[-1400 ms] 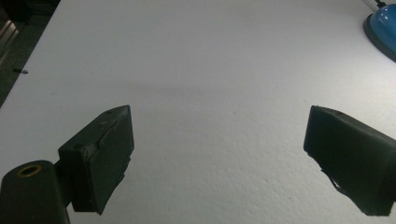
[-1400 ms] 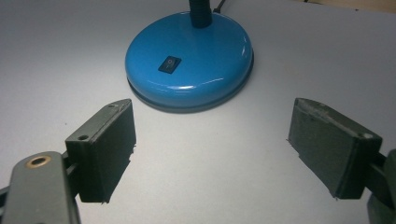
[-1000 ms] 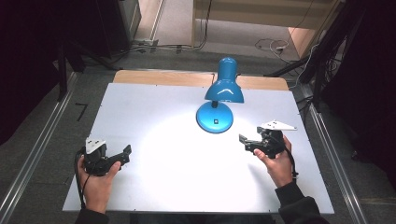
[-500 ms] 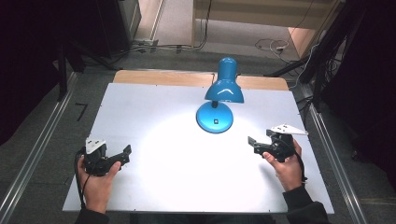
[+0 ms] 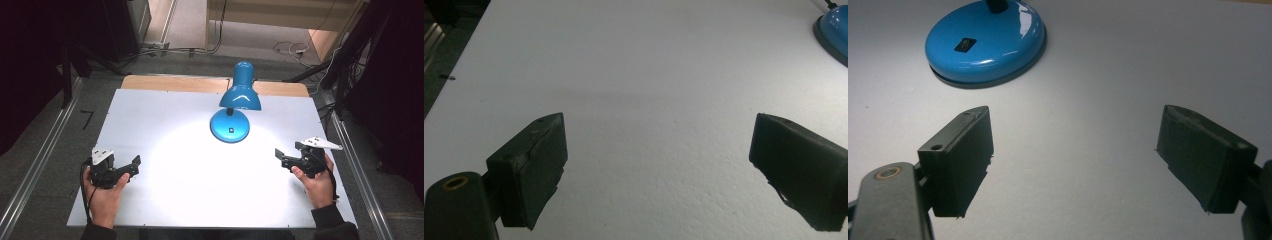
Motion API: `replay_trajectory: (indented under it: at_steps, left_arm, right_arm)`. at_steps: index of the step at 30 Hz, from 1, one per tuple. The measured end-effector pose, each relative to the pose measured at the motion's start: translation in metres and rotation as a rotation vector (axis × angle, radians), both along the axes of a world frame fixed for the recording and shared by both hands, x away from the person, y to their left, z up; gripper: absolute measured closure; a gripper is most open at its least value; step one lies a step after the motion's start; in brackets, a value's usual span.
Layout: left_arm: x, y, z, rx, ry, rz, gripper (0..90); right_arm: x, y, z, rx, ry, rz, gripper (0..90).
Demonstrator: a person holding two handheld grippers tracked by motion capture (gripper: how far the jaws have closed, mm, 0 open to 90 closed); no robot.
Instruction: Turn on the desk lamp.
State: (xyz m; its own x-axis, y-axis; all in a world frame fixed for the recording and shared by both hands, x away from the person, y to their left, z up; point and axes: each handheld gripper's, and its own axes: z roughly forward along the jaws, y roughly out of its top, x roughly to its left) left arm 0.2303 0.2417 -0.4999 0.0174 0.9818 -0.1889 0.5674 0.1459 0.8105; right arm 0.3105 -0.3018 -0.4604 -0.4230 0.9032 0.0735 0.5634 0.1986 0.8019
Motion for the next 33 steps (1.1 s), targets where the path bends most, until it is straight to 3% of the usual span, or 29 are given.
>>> replay_trajectory:
  at_steps: [33]
  left_arm:
    - [0.000,0.000,0.000,-0.001,-0.001,0.001,8.8]
  right_arm:
    - [-0.020,-0.041,0.000,0.004,0.004,-0.067,13.6]
